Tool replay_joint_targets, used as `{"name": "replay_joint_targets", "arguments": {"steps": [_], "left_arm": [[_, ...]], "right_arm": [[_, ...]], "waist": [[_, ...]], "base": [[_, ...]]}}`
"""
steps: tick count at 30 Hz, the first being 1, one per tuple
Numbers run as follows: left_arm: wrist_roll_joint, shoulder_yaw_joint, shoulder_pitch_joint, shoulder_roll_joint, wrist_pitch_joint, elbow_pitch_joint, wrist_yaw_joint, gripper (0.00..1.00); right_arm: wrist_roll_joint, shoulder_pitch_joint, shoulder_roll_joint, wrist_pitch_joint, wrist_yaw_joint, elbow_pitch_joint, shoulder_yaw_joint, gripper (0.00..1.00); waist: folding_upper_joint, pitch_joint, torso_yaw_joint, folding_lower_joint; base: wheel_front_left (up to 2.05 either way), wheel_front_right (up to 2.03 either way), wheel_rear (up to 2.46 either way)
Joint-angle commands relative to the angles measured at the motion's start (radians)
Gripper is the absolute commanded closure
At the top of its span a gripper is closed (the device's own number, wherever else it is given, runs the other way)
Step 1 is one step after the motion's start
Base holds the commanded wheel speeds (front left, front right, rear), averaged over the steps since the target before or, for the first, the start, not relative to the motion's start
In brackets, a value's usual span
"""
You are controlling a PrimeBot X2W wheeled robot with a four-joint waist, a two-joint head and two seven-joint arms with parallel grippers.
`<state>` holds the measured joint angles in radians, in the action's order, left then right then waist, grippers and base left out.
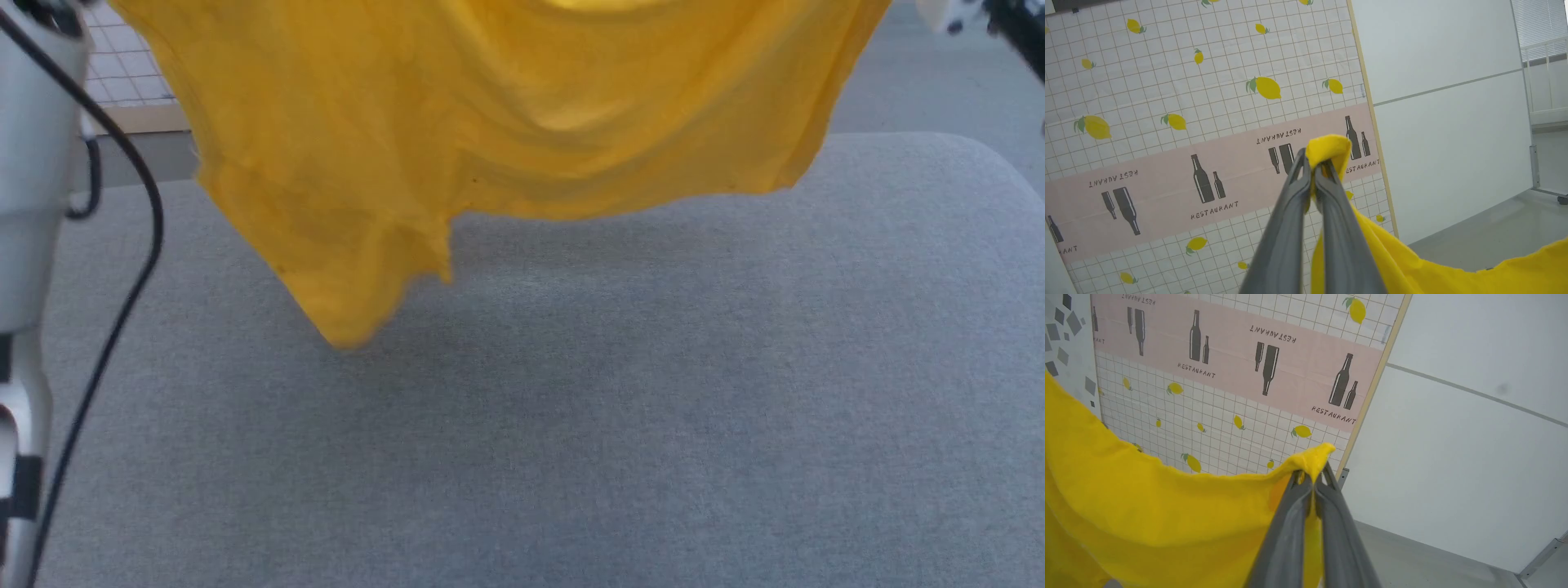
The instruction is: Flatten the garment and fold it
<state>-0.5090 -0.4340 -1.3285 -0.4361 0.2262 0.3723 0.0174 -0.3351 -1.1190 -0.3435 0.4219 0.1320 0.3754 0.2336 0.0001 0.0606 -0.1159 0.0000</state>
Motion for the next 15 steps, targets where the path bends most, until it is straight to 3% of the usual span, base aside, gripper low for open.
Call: {"name": "replay_joint_targets", "arguments": {"steps": [1, 9, 15], "left_arm": [[0.019, -0.005, -0.04, 0.0, 0.013, 0.014, -0.007, 1.0], [0.07, -0.031, -0.206, 0.0, 0.052, 0.087, -0.007, 1.0], [0.121, -0.036, -0.324, 0.015, -0.02, 0.117, 0.015, 1.0]], "right_arm": [[-0.009, -0.037, 0.006, 0.002, -0.001, 0.011, 0.012, 1.0], [-0.018, -0.188, 0.028, 0.024, -0.001, 0.069, 0.065, 1.0], [0.012, -0.294, 0.06, -0.005, -0.001, 0.123, 0.032, 1.0]], "waist": [[-0.0001, 0.016, -0.014, 0.0], [-0.0001, 0.124, -0.05, 0.0], [-0.0001, 0.283, -0.069, 0.0]], "base": [[0.0, 0.0, 0.0], [0.0, 0.0, 0.0], [0.0, 0.0, 0.0]]}}
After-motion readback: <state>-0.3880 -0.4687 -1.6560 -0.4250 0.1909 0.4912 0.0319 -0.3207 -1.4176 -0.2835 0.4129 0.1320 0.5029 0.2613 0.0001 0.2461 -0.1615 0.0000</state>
